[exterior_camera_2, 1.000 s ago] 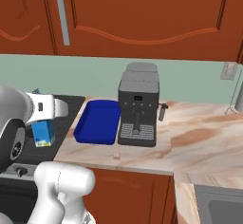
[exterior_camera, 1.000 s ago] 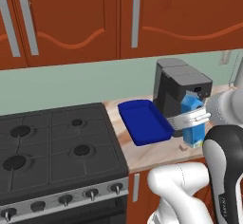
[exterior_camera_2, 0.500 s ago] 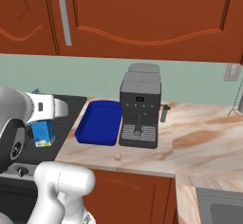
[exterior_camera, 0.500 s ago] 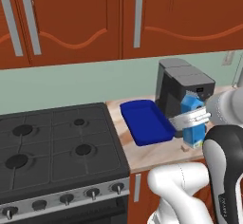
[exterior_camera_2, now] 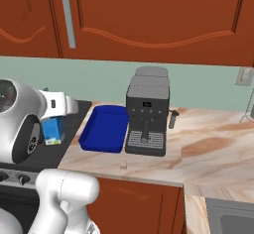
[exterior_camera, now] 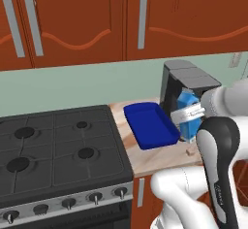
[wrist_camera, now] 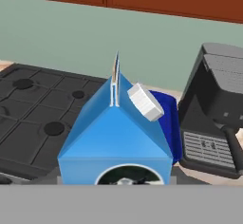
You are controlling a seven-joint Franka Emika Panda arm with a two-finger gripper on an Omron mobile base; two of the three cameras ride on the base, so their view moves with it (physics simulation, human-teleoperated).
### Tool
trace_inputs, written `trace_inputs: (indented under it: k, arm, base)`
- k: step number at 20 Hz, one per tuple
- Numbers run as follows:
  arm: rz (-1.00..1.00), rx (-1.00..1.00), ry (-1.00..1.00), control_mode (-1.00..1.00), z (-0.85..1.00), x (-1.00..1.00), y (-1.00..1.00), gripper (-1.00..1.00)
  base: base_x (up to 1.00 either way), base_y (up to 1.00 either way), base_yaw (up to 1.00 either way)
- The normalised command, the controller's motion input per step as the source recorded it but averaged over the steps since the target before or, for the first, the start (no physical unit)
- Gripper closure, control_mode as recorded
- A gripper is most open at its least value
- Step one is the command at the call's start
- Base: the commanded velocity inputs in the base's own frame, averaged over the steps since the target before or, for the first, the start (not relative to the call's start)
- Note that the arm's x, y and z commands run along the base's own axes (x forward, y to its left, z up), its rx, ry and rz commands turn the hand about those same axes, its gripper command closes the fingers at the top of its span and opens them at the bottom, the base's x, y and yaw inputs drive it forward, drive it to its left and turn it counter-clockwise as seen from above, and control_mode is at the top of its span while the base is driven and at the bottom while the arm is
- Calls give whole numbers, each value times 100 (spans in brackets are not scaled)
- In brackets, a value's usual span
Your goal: Take out the milk from the fridge and place it on the tray on the counter. Then take the sugar cube near the tray and place it in the tray.
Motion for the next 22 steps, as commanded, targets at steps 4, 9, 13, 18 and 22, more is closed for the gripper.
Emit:
trace_inputs:
  k: [4, 9, 13, 18, 22]
  arm:
    - [-23, 0, -11, -100, -21, 74, 31, 100]
    - [-47, 0, -7, -100, -23, 61, 27, 100]
    - [-39, 2, -4, -100, -27, 50, 0, 100]
    - [-22, 7, 0, -100, -29, 51, -4, 100]
    - [-8, 1, 0, -100, -29, 50, -6, 100]
  base:
    - [0, 0, 0]
    - [0, 0, 0]
    - [0, 0, 0]
    - [0, 0, 0]
    - [0, 0, 0]
